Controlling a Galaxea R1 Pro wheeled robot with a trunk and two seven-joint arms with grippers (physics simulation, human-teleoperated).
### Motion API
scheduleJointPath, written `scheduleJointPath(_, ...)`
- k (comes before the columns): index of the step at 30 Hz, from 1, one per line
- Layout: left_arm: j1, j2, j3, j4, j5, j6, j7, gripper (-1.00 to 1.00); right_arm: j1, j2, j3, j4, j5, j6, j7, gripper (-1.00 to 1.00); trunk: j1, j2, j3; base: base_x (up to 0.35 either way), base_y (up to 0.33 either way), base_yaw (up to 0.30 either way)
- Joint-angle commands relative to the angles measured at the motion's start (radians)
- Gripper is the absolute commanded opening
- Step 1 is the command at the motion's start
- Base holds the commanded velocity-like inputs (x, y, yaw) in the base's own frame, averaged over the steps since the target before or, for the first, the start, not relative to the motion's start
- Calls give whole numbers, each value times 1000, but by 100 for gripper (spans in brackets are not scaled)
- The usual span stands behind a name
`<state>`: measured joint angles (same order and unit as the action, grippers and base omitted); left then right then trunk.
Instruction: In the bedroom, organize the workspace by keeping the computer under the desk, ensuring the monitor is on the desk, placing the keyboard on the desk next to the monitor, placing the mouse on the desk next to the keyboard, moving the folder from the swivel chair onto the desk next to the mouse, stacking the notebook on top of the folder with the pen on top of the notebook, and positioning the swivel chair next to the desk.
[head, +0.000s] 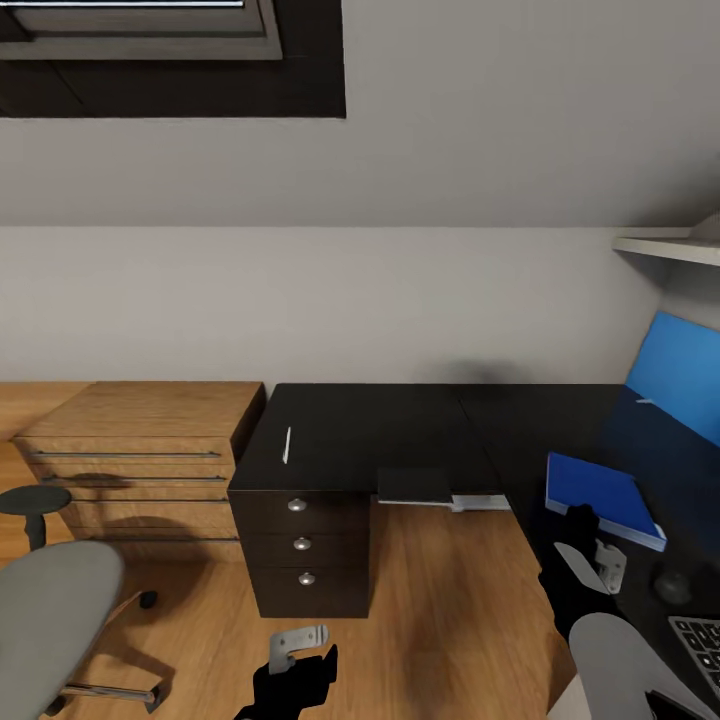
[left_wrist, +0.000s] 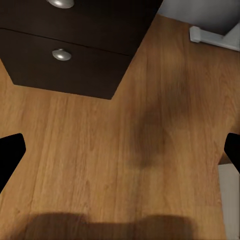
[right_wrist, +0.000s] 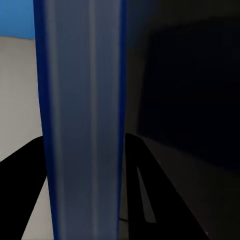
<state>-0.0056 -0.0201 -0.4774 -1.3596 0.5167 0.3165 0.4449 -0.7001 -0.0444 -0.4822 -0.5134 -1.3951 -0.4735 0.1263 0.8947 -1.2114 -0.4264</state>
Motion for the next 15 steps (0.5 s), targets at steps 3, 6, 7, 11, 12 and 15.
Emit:
scheduleJointPath(3, -1, 0, -1, -2, 8, 3, 8, 100, -1, 0, -1, 1, -12, -1, 9, -100, 0, -1, -1, 0, -62, 0)
scheduleJointPath(6, -1, 0, -1, -2, 8, 3, 8, 100, -1, 0, -1, 1, -14, 0, 8, -100, 0, -1, -1, 0, -17, 0)
scheduleJointPath(7, -1, 0, -1, -2, 8, 3, 8, 100, -1, 0, -1, 1, -14, 0, 8, -100, 0, -1, -1, 0, -8, 0)
scheduleJointPath(11, -1, 0, -1, -3, 8, 2, 8, 100, -1, 0, -1, 1, -15, 1, 7, -100, 0, -1, -1, 0, -3, 0)
scheduleJointPath(12, -1, 0, -1, -2, 8, 2, 8, 100, -1, 0, -1, 1, -15, 1, 7, -100, 0, -1, -1, 0, 0, 0)
scheduleJointPath(15, -1, 0, -1, -2, 8, 3, 8, 100, -1, 0, -1, 1, -15, 1, 7, -100, 0, -1, -1, 0, 0, 0)
